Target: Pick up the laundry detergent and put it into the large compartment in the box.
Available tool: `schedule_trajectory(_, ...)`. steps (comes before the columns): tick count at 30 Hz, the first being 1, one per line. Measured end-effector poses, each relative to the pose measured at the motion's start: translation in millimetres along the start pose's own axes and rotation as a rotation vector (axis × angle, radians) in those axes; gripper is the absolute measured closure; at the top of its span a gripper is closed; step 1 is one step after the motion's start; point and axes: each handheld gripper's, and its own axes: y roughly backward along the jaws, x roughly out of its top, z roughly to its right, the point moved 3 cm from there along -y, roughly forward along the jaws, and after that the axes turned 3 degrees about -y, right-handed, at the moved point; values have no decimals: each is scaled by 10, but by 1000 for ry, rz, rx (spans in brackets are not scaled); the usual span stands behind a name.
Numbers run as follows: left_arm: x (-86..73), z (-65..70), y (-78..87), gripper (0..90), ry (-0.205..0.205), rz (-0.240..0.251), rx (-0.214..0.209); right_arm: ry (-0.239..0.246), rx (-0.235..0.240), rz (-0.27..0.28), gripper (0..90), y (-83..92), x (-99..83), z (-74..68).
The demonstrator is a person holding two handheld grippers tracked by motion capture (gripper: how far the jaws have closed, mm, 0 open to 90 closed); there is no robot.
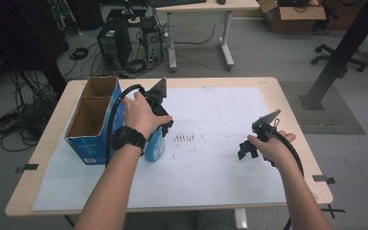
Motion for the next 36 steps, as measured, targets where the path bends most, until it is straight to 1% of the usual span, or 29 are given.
schedule_trajectory(5, -1, -2, 2, 178, 1, -7, 0, 4, -1, 1, 39, -4, -1, 1)
schedule_trajectory(8, 0, -6, 7, 205, 0, -3, -1, 4, -2, 1, 38, -6, -2, 5)
schedule_trajectory(23, 7, 6, -8, 279, -5, -5, 7, 3, 0, -7, 38, -23, -8, -2)
schedule_trajectory(28, 11, 1, -7, 295, 1, -3, 9, -1, -1, -6, 38, -15, -11, 1)
schedule_trajectory(36, 14, -14, -6, 328, 8, 2, 12, 7, -3, -4, 38, -14, -16, 8)
